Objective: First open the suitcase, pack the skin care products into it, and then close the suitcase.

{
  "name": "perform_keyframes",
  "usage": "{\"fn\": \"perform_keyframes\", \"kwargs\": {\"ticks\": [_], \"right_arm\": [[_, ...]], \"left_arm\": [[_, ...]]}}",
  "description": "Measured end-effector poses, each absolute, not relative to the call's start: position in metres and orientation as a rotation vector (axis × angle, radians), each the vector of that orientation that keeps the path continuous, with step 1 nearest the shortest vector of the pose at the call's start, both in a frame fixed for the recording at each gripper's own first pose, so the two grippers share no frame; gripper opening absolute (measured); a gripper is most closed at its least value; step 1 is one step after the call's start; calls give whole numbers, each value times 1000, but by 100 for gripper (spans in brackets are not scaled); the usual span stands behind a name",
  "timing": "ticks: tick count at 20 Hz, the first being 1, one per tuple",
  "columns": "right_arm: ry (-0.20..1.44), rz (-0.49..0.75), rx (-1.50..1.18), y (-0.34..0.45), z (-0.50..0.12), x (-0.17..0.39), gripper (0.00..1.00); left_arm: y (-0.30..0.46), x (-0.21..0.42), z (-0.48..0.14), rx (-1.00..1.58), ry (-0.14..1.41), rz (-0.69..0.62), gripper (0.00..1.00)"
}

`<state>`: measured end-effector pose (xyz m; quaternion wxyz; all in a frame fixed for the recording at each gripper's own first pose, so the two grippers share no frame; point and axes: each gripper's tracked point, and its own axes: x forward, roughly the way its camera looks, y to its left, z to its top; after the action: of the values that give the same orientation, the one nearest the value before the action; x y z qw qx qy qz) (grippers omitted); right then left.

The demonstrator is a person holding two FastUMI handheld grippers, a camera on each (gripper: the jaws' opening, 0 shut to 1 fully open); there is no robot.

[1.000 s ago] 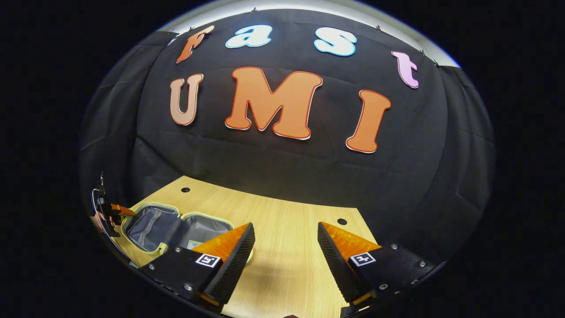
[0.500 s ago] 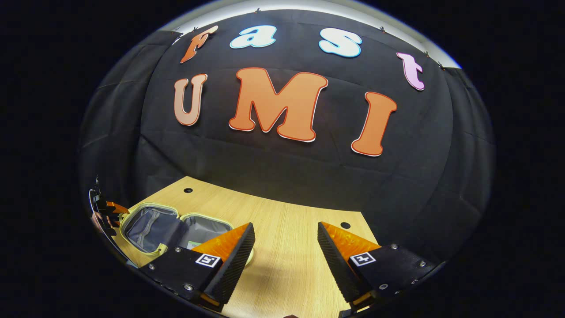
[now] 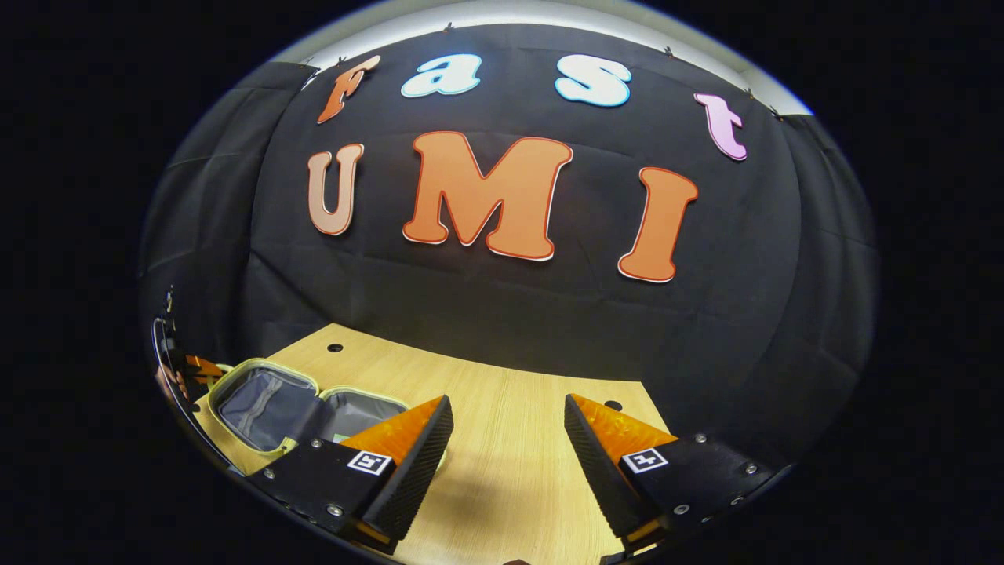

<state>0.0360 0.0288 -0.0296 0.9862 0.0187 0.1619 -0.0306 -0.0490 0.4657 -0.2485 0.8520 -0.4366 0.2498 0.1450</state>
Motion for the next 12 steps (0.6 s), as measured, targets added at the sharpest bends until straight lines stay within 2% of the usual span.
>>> {"fn": "perform_keyframes", "kwargs": {"ticks": [7,12], "right_arm": [[305,-105,81,2,-34,16,91],[301,-152,93,-20,-38,0,91]], "left_arm": [[388,21,-104,-780,405,18,12],[307,49,-55,-747,388,-154,12]]}}
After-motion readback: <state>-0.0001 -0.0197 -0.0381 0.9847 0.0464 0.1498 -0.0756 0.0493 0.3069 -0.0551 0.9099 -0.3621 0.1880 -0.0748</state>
